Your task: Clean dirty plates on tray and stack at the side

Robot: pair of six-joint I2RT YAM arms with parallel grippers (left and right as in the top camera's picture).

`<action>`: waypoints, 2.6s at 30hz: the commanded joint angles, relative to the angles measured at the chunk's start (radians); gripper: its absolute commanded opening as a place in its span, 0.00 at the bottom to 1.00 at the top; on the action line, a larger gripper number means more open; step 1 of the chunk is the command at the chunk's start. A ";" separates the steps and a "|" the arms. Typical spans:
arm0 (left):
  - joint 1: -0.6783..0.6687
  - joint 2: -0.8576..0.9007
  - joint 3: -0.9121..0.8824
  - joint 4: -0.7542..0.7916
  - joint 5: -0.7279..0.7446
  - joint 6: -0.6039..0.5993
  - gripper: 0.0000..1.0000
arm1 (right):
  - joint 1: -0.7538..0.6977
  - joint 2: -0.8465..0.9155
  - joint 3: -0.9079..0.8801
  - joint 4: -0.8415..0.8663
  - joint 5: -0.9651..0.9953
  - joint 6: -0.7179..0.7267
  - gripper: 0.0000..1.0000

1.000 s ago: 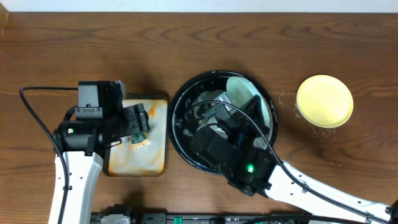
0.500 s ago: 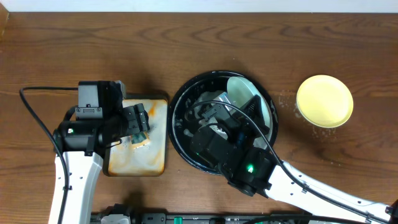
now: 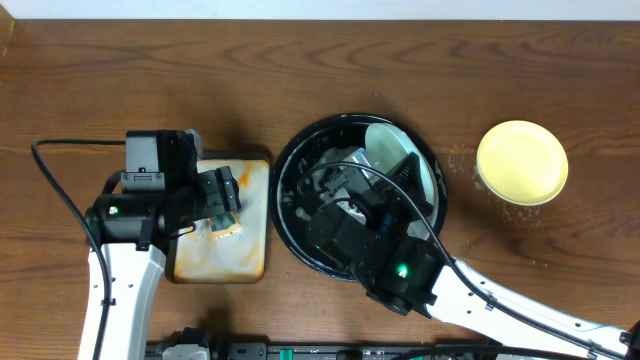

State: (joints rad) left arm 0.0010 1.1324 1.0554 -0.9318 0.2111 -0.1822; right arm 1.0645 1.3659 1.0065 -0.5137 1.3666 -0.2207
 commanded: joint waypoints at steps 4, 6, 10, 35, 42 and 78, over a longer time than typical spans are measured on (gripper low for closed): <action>0.005 0.002 0.024 -0.002 0.006 0.010 0.84 | 0.010 -0.019 0.009 0.002 0.044 -0.006 0.01; 0.005 0.002 0.024 -0.002 0.005 0.010 0.83 | 0.010 -0.019 0.009 0.002 0.044 -0.006 0.01; 0.005 0.002 0.024 -0.002 0.005 0.010 0.83 | 0.010 -0.019 0.009 0.002 0.044 -0.006 0.01; 0.005 0.002 0.024 -0.002 0.006 0.010 0.84 | 0.010 -0.019 0.009 0.003 0.044 -0.024 0.01; 0.005 0.002 0.024 -0.002 0.006 0.010 0.84 | 0.010 -0.019 0.009 0.003 0.044 -0.024 0.01; 0.005 0.002 0.024 -0.002 0.005 0.010 0.84 | 0.007 -0.019 0.009 -0.014 -0.044 0.026 0.01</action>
State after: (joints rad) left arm 0.0010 1.1324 1.0554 -0.9318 0.2111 -0.1822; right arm 1.0645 1.3659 1.0065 -0.5201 1.3491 -0.2344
